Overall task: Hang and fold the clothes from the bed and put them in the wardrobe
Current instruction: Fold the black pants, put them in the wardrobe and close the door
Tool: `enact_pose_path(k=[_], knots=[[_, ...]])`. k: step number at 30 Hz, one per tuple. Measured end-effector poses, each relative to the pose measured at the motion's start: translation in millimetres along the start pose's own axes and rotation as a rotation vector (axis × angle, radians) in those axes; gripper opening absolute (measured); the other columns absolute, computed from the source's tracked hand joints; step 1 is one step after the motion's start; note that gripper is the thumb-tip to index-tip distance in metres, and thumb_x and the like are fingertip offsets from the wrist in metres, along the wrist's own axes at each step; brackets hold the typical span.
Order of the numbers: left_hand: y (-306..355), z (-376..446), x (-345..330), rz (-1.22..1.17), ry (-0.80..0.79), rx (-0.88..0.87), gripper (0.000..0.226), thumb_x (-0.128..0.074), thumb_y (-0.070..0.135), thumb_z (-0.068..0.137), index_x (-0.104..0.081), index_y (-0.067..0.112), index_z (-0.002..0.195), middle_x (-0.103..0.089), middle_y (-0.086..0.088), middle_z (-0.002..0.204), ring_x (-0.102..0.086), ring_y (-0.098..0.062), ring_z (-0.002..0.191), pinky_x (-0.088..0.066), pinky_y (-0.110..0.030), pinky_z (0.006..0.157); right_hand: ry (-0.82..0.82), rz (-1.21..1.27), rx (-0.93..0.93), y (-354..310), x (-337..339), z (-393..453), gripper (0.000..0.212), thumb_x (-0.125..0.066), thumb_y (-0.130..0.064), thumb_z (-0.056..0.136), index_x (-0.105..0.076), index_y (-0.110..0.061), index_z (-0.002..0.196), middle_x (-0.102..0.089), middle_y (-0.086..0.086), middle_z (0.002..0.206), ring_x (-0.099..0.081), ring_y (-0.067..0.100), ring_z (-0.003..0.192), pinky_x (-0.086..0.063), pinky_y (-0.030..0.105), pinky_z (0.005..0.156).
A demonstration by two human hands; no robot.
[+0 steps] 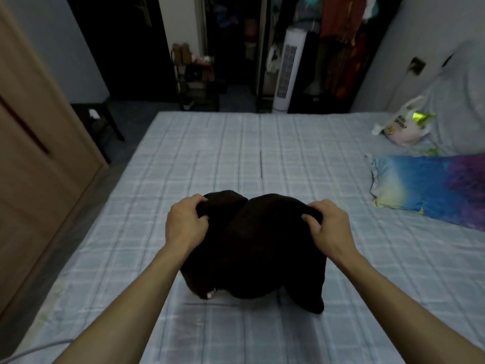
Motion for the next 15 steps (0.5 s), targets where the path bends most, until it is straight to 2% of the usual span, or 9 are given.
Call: enact_pose_path(k=[2, 4, 6, 9, 15], knots=[[18, -11, 30, 0.018, 0.076, -0.043, 0.039, -0.066, 0.003, 0.075, -0.069, 0.022, 0.109, -0.070, 0.000, 0.101, -0.063, -0.020, 0.093, -0.045, -0.025, 0.079, 0.044, 0.003, 0.033, -15, 23, 0, 0.006, -0.068, -0.012, 0.087, -0.071, -0.013, 0.093, -0.056, -0.007, 0.082, -0.052, 0.011, 0.078, -0.036, 0.021, 0.076], [31, -24, 61, 0.024, 0.149, -0.064, 0.041, -0.066, 0.003, 0.074, -0.069, 0.020, 0.111, -0.071, -0.002, 0.104, -0.063, -0.022, 0.097, -0.047, -0.028, 0.083, 0.086, 0.028, 0.064, -30, 42, -1, 0.007, -0.068, -0.011, 0.087, -0.072, -0.012, 0.093, -0.058, -0.006, 0.082, -0.052, 0.010, 0.079, -0.034, 0.015, 0.074], [41, -40, 92, 0.031, 0.206, -0.074, 0.039, -0.065, 0.005, 0.074, -0.070, 0.021, 0.109, -0.071, -0.001, 0.101, -0.063, -0.022, 0.096, -0.051, -0.033, 0.084, 0.116, 0.074, 0.083, -44, 54, -3, 0.010, -0.068, -0.009, 0.086, -0.072, -0.012, 0.095, -0.061, -0.005, 0.086, -0.052, 0.009, 0.082, -0.033, 0.006, 0.074], [44, -68, 133, 0.064, 0.274, -0.068, 0.033, -0.067, 0.009, 0.075, -0.071, 0.024, 0.104, -0.072, 0.002, 0.096, -0.065, -0.020, 0.092, -0.054, -0.040, 0.085, 0.124, 0.150, 0.120, -66, 59, -8, 0.014, -0.067, -0.007, 0.086, -0.073, -0.012, 0.099, -0.061, -0.008, 0.090, -0.052, 0.006, 0.085, -0.032, 0.000, 0.078], [22, -121, 188, 0.165, 0.319, 0.040, 0.029, -0.068, 0.013, 0.073, -0.072, 0.030, 0.097, -0.072, 0.007, 0.090, -0.066, -0.019, 0.089, -0.056, -0.041, 0.081, 0.073, 0.261, 0.221, -113, 42, -39, 0.016, -0.069, -0.003, 0.083, -0.075, -0.013, 0.094, -0.061, -0.008, 0.085, -0.056, 0.009, 0.082, -0.035, 0.007, 0.078]])
Point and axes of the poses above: each hand's wrist, its own z-axis towards the middle knuckle, its own x-axis out of the back of the hand, y = z × x, the point moved 7 cm from there along z, towards the middle knuckle
